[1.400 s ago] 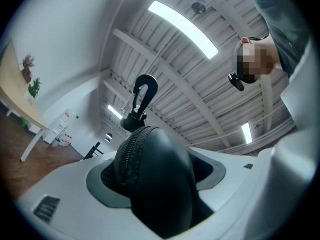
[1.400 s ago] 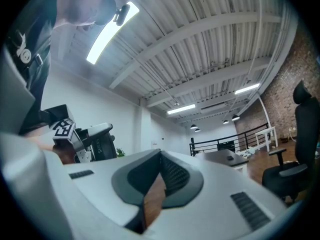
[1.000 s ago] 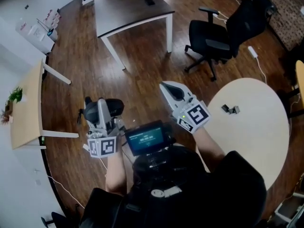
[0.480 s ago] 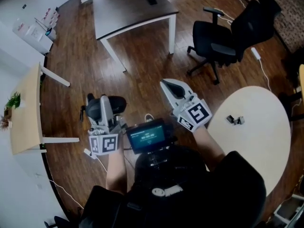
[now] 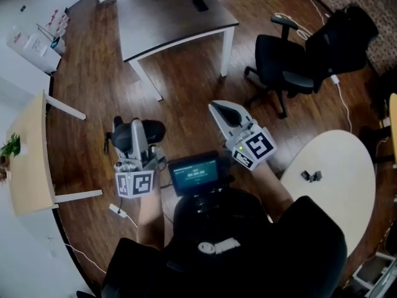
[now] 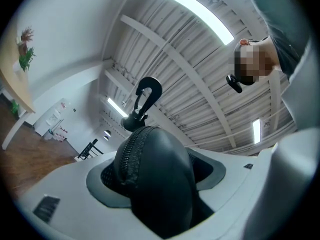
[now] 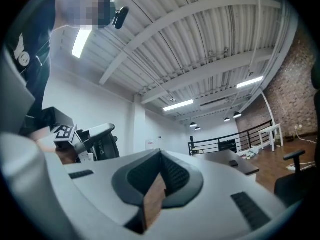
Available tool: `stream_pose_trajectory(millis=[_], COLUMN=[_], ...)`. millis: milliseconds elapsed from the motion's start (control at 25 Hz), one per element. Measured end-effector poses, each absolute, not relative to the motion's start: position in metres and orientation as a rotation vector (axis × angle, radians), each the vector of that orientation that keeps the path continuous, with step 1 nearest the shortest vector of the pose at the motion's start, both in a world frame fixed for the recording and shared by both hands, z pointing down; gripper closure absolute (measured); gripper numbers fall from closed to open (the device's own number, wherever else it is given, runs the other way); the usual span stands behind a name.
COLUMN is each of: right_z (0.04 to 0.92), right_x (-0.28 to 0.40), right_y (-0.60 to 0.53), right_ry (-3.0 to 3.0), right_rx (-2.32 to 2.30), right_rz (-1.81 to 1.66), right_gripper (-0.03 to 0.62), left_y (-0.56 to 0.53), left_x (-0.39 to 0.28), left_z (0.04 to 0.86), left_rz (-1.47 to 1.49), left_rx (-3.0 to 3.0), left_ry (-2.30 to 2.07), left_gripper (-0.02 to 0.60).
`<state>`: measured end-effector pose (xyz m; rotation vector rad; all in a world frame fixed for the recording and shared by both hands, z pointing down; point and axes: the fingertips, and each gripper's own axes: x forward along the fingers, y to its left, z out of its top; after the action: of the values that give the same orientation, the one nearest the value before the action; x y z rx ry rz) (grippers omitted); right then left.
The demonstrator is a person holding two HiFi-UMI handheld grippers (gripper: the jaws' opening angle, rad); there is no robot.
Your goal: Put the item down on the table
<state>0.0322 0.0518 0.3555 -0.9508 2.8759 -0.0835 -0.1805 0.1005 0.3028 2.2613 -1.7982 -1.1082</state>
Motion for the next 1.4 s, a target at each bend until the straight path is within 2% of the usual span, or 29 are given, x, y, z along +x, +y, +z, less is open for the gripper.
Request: stream_pose_trajectory(millis=[640,1000,1240,1400], right_z=[0.349,0.368,0.379,0.375], right_x=[-0.045,-0.040,-0.048,-0.051], right_y=[-0.052,-0.104,-0.192,-0.200], right_ry=[2.880,2.889,2.893,2.892], right_rx=[-1.006,-1.034,-0.994,-0.972], right_rz=[-0.014,-0.065,-0.104,-0.083], right_gripper=[0.592,0.592,0.592,0.592], left_y=[-0.008,-0.063,-0.146,-0.150], left_x=[-0.260,-0.249,-0.251,-0.252], left_z=[0.300,0.316,0.322,0.319], left_rz=[-1.109,-1.063,-1.027,-1.052], left_rx=[2.288,2.288,2.284,2.297], left_ry=[-1.772,-1.737,-1.768,-1.774], left_gripper=[0.252,0.252,0.252,0.252])
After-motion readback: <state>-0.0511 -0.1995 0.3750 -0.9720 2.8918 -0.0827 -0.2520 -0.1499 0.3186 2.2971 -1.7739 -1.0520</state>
